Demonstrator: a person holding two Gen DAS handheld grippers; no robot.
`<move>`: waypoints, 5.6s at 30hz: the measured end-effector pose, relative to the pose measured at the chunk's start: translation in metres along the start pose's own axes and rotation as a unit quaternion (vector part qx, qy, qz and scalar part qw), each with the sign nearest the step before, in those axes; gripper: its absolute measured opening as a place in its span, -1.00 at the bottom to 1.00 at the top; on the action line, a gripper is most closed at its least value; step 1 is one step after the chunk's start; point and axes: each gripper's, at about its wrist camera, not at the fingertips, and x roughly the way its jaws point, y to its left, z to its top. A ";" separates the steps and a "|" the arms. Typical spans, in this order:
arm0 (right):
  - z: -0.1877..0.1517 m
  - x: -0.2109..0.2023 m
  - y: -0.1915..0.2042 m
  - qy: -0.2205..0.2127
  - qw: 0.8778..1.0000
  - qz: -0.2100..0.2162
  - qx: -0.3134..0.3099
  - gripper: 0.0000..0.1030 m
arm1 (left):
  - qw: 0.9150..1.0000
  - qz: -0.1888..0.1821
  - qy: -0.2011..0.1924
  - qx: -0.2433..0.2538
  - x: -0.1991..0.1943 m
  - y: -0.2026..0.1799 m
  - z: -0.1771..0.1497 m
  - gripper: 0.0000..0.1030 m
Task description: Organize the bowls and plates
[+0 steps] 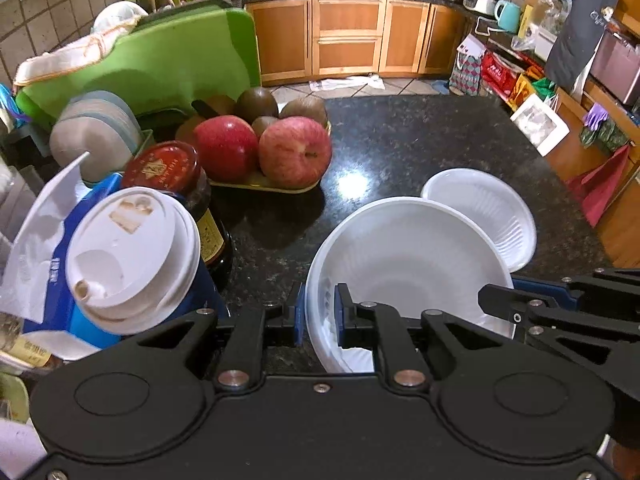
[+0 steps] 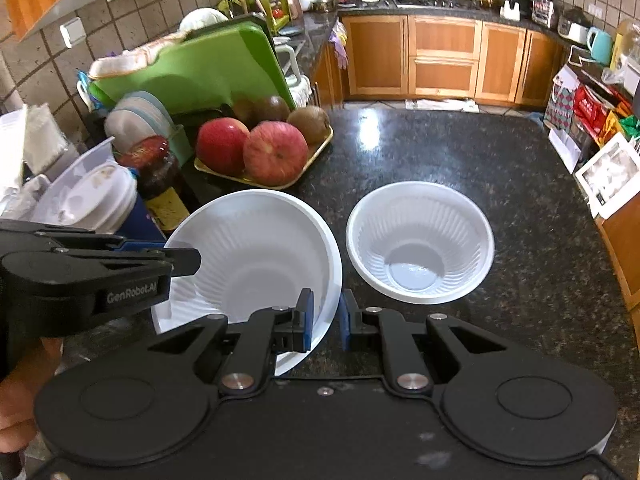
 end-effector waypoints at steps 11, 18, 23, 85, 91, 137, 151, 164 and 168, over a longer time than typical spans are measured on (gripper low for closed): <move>-0.027 -0.075 -0.021 -0.035 0.999 0.004 -0.023 -0.70 | 1.000 -0.008 -0.018 0.014 -0.050 -0.040 -0.020 -0.62; -0.053 -0.109 -0.050 -0.029 0.999 0.006 -0.025 -0.69 | 0.999 -0.025 -0.006 0.018 -0.067 -0.071 -0.040 -0.62; -0.074 -0.126 -0.070 -0.027 0.999 0.006 -0.025 -0.68 | 0.999 -0.035 0.013 0.026 -0.066 -0.093 -0.057 -0.61; -0.111 -0.073 -0.116 0.042 0.998 0.031 -0.024 -0.59 | 0.998 -0.038 0.009 0.052 -0.048 -0.114 -0.096 -0.39; -0.109 -0.074 -0.116 0.040 0.998 0.033 -0.024 -0.59 | 0.999 -0.028 0.005 0.034 -0.046 -0.106 -0.089 -0.39; 0.031 0.039 -0.155 0.011 0.999 0.047 -0.013 -0.58 | 0.999 0.020 -0.001 -0.040 0.066 -0.085 0.038 -0.39; 0.035 0.071 -0.152 0.031 0.999 0.033 -0.016 -0.58 | 0.999 0.019 0.021 -0.045 0.097 -0.083 0.045 -0.39; 0.036 0.072 -0.146 0.026 0.998 0.043 -0.025 -0.82 | 0.999 0.015 0.030 -0.038 0.103 -0.088 0.043 -0.62; 0.036 0.065 -0.147 0.021 0.999 0.042 -0.023 -0.81 | 0.999 0.014 0.020 -0.039 0.094 -0.090 0.044 -0.63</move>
